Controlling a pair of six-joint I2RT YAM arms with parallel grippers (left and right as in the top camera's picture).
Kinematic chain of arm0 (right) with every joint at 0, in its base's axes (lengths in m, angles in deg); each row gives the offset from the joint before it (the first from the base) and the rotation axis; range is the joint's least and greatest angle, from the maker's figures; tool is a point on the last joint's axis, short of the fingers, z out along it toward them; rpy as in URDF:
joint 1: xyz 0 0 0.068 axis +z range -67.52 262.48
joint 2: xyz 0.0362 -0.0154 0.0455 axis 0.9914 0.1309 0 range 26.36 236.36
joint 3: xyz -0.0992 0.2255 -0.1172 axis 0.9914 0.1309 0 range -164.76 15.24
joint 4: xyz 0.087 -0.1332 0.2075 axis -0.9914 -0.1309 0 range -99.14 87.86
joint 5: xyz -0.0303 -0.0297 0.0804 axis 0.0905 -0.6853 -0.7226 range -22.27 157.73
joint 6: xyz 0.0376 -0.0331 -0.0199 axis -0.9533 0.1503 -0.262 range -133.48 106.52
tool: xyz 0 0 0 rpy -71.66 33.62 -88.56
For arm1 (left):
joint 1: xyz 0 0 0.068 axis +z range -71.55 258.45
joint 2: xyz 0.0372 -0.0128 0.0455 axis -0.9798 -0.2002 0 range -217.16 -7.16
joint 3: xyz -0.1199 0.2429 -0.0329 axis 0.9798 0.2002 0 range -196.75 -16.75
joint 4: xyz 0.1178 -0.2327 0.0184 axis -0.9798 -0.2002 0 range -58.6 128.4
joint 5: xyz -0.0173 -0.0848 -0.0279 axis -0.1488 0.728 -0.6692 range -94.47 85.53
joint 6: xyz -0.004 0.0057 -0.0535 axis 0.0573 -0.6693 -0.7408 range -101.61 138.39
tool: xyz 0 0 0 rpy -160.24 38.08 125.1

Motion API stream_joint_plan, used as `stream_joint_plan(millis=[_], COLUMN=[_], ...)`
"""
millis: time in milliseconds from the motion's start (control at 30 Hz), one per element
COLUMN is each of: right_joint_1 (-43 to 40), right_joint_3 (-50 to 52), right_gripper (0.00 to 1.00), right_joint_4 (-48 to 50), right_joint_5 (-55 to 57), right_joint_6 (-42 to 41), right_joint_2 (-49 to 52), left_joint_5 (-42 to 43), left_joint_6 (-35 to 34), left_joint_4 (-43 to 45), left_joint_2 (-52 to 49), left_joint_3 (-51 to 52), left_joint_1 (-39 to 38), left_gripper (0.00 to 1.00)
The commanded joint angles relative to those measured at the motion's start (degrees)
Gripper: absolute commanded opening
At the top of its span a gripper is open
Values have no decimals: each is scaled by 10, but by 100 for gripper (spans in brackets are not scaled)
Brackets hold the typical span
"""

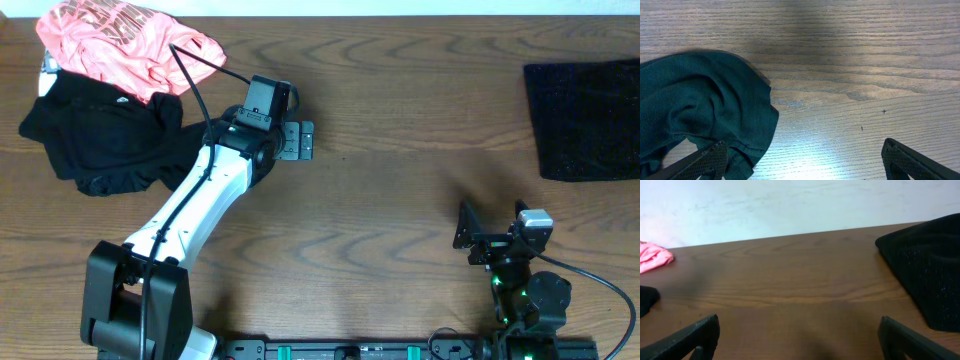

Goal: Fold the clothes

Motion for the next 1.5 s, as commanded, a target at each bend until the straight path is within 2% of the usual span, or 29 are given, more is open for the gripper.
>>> stream_joint_plan(millis=[0, 167, 1067, 1233, 1467], right_joint_1=[10, 9, 9, 9, 9], right_joint_3=[4, 4, 4, 4, 4], right_gripper=[99, 99, 99, 99, 99], right_joint_4=[1, 1, 1, 1, 1], right_joint_5=[2, 2, 2, 2, 2], right_joint_6=[-6, -6, -6, -6, -6], right_joint_2=[-10, -42, -41, -41, -41], left_joint_5=[-1, -1, -1, -35, -42], left_joint_6=[-7, -7, -7, 3, 13], left_joint_4=[-2, -2, -2, -2, -39], left_joint_2=[-3, -3, -3, -2, 75], left_joint_3=[0, 0, 0, 0, 0], left_joint_1=[-2, -2, -2, -1, -2], left_gripper=[98, 98, 98, 98, 98])
